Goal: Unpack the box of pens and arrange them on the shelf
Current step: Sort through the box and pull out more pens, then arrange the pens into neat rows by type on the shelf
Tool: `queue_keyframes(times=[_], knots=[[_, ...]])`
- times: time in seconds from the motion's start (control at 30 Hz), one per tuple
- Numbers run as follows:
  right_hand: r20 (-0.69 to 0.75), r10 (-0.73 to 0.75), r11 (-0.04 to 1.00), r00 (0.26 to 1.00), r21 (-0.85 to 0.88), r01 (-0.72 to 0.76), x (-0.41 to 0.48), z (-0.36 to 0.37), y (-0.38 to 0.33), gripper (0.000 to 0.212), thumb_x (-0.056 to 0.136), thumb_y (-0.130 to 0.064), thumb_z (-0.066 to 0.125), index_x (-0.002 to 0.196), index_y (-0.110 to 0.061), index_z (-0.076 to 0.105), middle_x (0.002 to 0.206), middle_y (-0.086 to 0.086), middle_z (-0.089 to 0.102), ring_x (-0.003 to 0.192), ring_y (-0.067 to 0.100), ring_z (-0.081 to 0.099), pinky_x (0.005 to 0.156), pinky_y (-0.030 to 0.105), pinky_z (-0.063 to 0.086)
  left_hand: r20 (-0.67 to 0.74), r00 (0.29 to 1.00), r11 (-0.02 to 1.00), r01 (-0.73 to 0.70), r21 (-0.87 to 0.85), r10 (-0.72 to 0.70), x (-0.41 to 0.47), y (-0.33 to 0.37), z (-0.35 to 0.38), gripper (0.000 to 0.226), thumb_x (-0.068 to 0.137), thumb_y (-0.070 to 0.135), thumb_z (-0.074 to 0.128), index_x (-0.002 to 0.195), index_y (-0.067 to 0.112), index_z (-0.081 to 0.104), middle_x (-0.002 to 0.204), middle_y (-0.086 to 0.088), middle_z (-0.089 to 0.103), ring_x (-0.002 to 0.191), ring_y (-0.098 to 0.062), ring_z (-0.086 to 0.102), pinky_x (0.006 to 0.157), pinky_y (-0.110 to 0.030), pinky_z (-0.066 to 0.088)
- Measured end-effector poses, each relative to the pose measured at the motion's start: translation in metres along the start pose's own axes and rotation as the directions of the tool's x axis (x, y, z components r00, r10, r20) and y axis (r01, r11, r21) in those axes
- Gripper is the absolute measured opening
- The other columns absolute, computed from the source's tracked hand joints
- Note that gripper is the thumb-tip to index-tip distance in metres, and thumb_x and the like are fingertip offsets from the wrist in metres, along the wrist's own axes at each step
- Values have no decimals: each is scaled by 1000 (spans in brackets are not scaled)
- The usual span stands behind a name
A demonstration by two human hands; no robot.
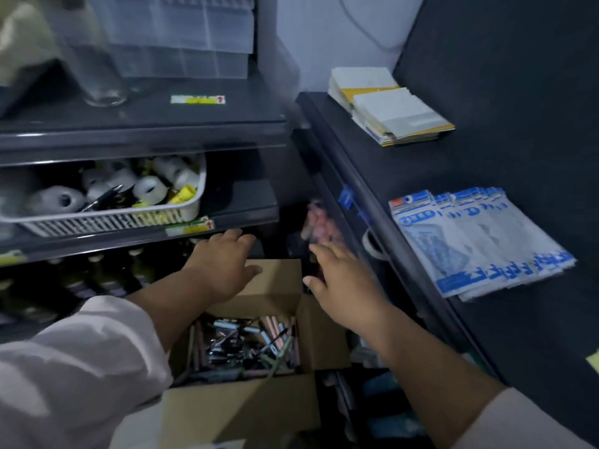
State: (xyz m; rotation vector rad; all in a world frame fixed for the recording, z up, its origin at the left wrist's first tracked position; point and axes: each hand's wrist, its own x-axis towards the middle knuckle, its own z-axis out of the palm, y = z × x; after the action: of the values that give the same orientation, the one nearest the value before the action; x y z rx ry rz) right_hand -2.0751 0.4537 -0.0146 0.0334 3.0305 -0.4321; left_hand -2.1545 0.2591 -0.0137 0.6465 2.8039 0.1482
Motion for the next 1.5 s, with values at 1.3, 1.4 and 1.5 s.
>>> queue_keyframes(times=[1.3, 1.4, 1.5], knots=[[729, -10, 949, 684, -209, 237, 82, 387, 74, 79, 84, -33, 66, 150, -32, 22, 159, 5, 10, 146, 30, 1, 115, 49, 4, 396, 909, 991, -136, -4, 126, 107, -120, 379, 97, 74, 29, 70, 151, 19, 13, 157, -7, 14, 143, -27, 15, 107, -45, 29], [663, -14, 955, 749, -213, 207, 89, 388, 80, 59, 85, -34, 63, 140, -34, 42, 147, 7, 34, 137, 31, 22, 113, 44, 15, 371, 922, 992, -126, 22, 109, 112, -122, 387, 100, 74, 44, 70, 151, 21, 12, 152, -7, 21, 137, -30, 23, 105, -43, 28], [551, 55, 996, 833, -94, -4, 93, 389, 78, 38, 91, -33, 56, 129, -26, 52, 136, 10, 46, 126, 31, 36, 101, 37, 32, 302, 951, 990, -99, 99, 65, 110, -120, 390, 89, 72, 56, 69, 144, 20, 31, 136, -9, 35, 124, -32, 34, 99, -42, 29]])
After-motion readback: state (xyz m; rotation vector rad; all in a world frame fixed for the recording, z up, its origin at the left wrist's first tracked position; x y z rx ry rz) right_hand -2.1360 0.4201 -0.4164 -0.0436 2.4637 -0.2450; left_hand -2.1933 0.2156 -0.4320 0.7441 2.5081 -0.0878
